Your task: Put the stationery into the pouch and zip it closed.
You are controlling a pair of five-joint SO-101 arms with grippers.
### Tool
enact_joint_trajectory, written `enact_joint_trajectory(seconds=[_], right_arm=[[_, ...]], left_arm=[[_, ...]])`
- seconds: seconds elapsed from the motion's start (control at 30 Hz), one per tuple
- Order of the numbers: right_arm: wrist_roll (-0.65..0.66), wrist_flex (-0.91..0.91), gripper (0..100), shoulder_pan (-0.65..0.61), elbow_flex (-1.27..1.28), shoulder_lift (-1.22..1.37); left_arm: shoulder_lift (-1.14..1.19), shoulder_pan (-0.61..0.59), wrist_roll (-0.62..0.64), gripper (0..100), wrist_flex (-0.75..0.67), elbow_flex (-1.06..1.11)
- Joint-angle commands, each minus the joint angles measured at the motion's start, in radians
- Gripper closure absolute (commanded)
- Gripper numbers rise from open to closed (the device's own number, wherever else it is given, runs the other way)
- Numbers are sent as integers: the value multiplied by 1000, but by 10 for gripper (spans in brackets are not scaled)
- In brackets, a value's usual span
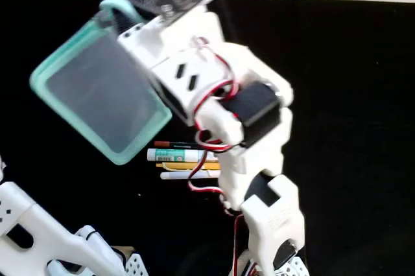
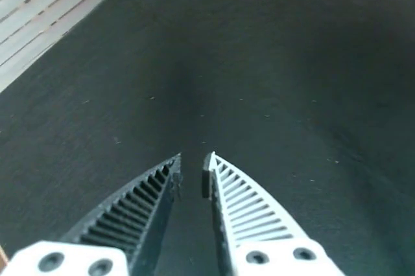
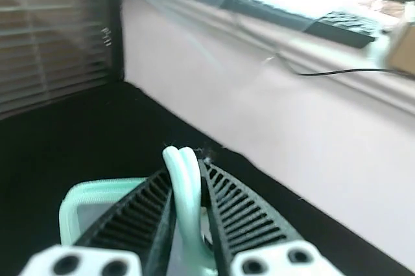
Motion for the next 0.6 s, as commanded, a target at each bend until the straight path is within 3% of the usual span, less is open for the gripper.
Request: enact_joint_trajectory(seconds=[0.0, 0.27, 0.57], right_arm=[[18, -41, 991, 47, -68, -13], [89, -168, 991, 71, -70, -24], [187, -251, 991, 96, -58, -145]], left_arm=[[-5, 77, 5, 912, 15, -7], [-4, 223, 80, 911, 46, -10], [-4, 283, 100, 910, 46, -8]])
